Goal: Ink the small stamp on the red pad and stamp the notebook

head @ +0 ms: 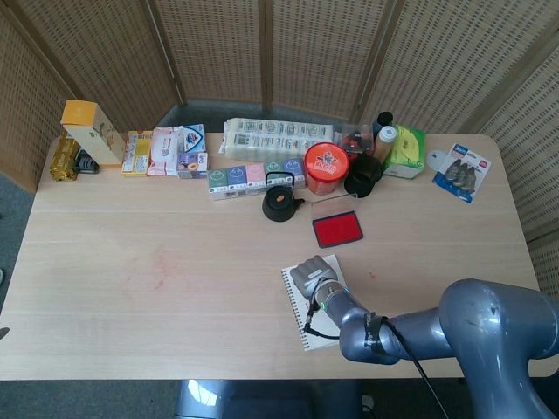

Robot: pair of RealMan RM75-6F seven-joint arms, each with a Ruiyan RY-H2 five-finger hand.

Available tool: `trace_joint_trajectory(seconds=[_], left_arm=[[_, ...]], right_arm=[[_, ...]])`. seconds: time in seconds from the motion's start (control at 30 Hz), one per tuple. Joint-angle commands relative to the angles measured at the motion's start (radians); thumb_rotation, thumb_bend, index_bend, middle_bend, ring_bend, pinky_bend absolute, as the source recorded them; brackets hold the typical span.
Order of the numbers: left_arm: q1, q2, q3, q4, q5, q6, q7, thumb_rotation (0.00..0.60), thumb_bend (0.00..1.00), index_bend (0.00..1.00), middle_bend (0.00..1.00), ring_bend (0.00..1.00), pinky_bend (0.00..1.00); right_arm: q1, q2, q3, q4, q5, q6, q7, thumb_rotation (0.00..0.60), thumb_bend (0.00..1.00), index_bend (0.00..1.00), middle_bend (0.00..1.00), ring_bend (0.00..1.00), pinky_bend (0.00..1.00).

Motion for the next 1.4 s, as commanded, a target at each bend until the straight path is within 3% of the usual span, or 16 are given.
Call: trace_joint_trajectory(seconds=[0.03,0.4,0.77,1.0,1.4], left_arm=[[0.0,0.001,0.0,-0.001,0.0,0.0,0.001,0.6,0.03,0.0,0.0,0.0,0.0],[0.0,0.0,0.001,0.001,0.0,0.0,-0.001,0.6,0.03,0.0,0.0,0.0,0.0],[-0.001,-0.001,0.001,0.001,-0.005,-0.003,0.0,0.6,0.03,0.0,0.0,0.0,0.0],[-0.007,-0.001,0.002,0.001,-0.002,-0.012,0.002,0.6,0.03,0.0,0.0,0.0,0.0],[-0.001,0.0,0.006,0.0,0.008,0.001,0.0,0.6,0.03,0.0,0.0,0.0,0.0]], right_arm=[[0.007,0.004,-0.004,-0.005,-0.008,-0.004,0.015,0.6,0.42,0.68,0.99,1.0,1.0],[0.009,-0.012,-0.018,0.017,-0.054,-0.006,0.065,0.6,0.42,0.68,0.99,1.0,1.0],[-0.051,-0.141,-0.078,0.201,-0.107,-0.054,0.121,0.6,0.42,0.68,0.99,1.0,1.0],[-0.068,-0.109,-0.08,0.153,-0.155,-0.031,0.154,0.6,0.42,0.69,0.99,1.0,1.0],[-0.019,0.024,-0.065,-0.044,-0.185,0.049,0.148,0.6,0.42,0.69,0.99,1.0,1.0]])
